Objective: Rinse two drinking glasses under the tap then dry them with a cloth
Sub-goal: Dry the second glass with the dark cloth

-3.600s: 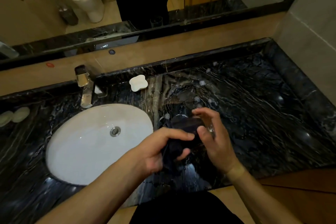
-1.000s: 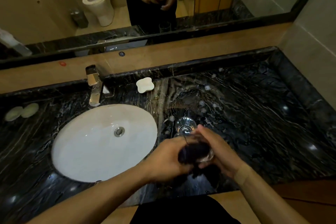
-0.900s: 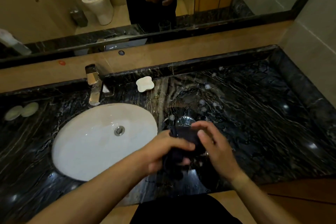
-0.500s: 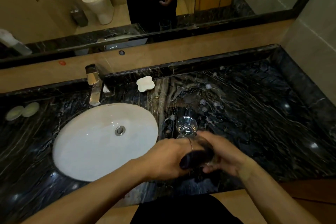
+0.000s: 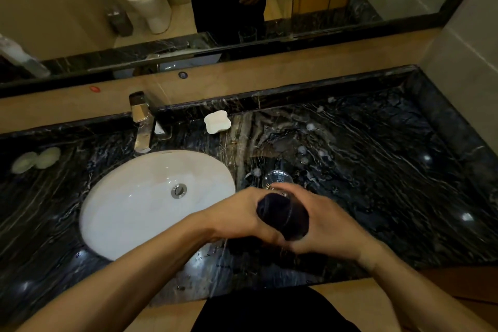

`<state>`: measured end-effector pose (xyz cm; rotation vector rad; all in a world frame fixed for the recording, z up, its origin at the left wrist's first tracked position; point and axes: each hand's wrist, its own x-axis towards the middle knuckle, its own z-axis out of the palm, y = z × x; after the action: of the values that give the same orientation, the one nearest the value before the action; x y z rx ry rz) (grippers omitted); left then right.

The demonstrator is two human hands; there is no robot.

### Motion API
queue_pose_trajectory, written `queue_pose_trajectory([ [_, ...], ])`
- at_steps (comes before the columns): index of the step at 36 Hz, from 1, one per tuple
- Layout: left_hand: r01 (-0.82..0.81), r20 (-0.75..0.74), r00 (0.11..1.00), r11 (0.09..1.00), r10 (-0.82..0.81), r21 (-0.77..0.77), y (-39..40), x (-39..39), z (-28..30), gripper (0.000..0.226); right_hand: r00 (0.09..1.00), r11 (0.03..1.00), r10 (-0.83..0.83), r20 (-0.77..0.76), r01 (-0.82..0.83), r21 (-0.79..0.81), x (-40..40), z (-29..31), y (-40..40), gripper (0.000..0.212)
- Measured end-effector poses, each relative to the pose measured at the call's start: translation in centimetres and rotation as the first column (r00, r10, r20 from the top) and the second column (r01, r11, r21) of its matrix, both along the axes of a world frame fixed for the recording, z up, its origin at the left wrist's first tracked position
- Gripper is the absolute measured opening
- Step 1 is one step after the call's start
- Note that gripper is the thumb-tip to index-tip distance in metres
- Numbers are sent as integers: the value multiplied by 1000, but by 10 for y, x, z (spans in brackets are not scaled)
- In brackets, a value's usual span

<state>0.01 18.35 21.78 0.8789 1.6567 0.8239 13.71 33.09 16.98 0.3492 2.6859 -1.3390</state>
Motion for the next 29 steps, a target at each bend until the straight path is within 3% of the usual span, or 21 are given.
queue_pose_trajectory([
  [3, -57, 2, 998, 997, 57, 44, -8, -15, 13, 37, 991, 925, -131, 26, 132, -355, 8, -13, 6, 90],
  [5, -187, -13, 982, 977, 189, 103, -12, -20, 16, 34, 954, 739, -279, 108, 285, -611, 13, -18, 4, 82],
  [7, -361, -22, 929, 915, 370, 180, -13, -14, 13, 36, 899, 518, -393, 192, 389, -762, 16, -24, 0, 71],
  [10, -445, -189, 817, 804, 545, 394, -14, 7, -8, 39, 819, 206, -485, 305, 447, -871, 11, -24, -10, 57],
  [13, -265, -381, 730, 749, 568, 608, -9, 33, -34, 35, 704, -48, -542, 460, 520, -853, -4, -15, -17, 50],
  [15, -207, -419, 697, 723, 582, 659, -5, 49, -49, 41, 666, -135, -549, 506, 526, -840, -13, -9, -19, 52],
  [19, -178, -436, 707, 738, 556, 651, -2, 70, -60, 58, 595, -175, -629, 500, 519, -837, -23, -1, -21, 45],
  [21, -143, -491, 688, 763, 534, 630, -2, 75, -62, 58, 567, -102, -681, 465, 555, -826, -25, -3, -23, 57],
  [24, -107, -525, 634, 737, 568, 668, 3, 77, -62, 51, 571, 81, -764, 301, 548, -832, -28, -2, -33, 64],
  [25, -122, -523, 610, 723, 595, 680, 6, 77, -61, 46, 586, 92, -761, 277, 521, -849, -28, -1, -37, 73],
  [27, -226, -474, 579, 689, 664, 688, 13, 75, -57, 37, 612, 119, -746, 263, 511, -851, -28, -3, -44, 90],
  [29, -336, -417, 559, 655, 717, 676, 18, 72, -51, 31, 634, 211, -736, 237, 547, -810, -26, -7, -51, 89],
])
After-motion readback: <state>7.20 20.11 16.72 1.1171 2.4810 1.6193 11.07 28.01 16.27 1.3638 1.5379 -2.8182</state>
